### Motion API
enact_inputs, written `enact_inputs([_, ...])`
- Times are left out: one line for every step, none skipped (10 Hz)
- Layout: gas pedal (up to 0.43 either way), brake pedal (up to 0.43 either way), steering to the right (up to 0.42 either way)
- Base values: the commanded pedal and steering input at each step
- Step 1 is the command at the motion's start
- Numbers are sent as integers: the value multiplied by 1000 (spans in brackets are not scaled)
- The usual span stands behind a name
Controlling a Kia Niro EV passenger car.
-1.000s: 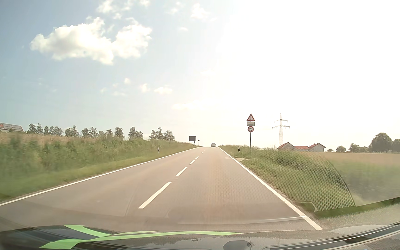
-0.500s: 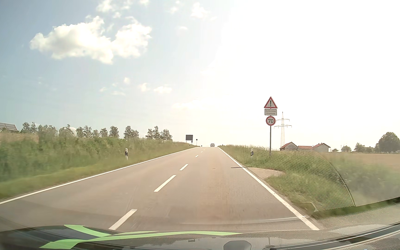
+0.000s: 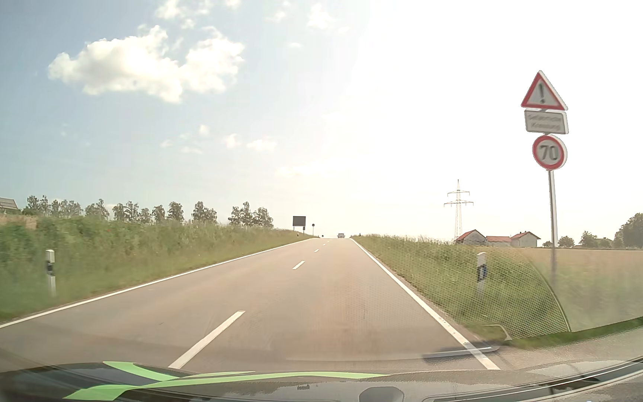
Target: Follow the waypoints while adhering to traffic rules and regulations
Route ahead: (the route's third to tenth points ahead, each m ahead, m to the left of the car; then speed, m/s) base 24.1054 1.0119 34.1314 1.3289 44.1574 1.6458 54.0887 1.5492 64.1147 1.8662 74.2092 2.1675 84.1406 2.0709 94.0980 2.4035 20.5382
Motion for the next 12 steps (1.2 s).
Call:
enact_inputs([220, 0, -3])
enact_inputs([220, 0, -3])
enact_inputs([228, 0, -4])
enact_inputs([228, 0, -4])
enact_inputs([228, 0, -4])
enact_inputs([228, 0, -4])
enact_inputs([220, 0, -4])
enact_inputs([209, 0, -4])
enact_inputs([197, 0, -4])
enact_inputs([197, 0, -4])
enact_inputs([197, 0, -3])
enact_inputs([197, 0, -2])
